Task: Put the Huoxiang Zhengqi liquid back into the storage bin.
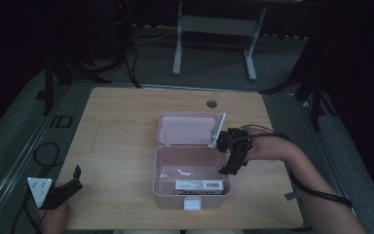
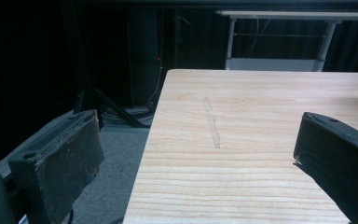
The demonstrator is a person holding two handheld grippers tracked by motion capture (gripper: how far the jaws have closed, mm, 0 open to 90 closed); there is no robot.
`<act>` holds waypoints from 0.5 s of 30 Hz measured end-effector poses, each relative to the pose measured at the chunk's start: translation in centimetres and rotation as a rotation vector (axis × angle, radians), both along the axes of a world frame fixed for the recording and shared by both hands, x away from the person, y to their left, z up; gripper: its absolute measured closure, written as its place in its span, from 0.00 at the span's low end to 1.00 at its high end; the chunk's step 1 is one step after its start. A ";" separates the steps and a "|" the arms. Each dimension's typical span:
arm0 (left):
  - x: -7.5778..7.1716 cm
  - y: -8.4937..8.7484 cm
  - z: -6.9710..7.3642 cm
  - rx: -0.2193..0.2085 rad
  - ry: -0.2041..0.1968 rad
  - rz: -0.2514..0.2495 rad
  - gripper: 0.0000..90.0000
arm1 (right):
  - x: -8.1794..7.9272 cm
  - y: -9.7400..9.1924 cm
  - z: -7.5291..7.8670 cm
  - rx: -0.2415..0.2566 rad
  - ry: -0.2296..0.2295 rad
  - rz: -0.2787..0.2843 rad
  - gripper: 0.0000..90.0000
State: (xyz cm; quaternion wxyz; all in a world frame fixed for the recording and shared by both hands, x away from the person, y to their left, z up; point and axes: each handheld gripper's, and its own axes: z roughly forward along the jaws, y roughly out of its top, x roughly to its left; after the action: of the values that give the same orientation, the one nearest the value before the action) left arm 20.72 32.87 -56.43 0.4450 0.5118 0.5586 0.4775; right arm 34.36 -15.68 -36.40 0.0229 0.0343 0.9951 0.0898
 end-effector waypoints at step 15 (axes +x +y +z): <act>0.0 0.0 0.0 0.003 0.002 -0.001 0.01 | 2.0 -6.9 -1.3 0.123 -0.123 -0.178 0.15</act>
State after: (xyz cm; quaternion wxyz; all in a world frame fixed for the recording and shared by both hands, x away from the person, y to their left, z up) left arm 20.73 32.84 -56.43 0.4440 0.5130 0.5581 0.4776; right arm 36.37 -22.56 -37.74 0.0894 0.1181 0.9775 0.1504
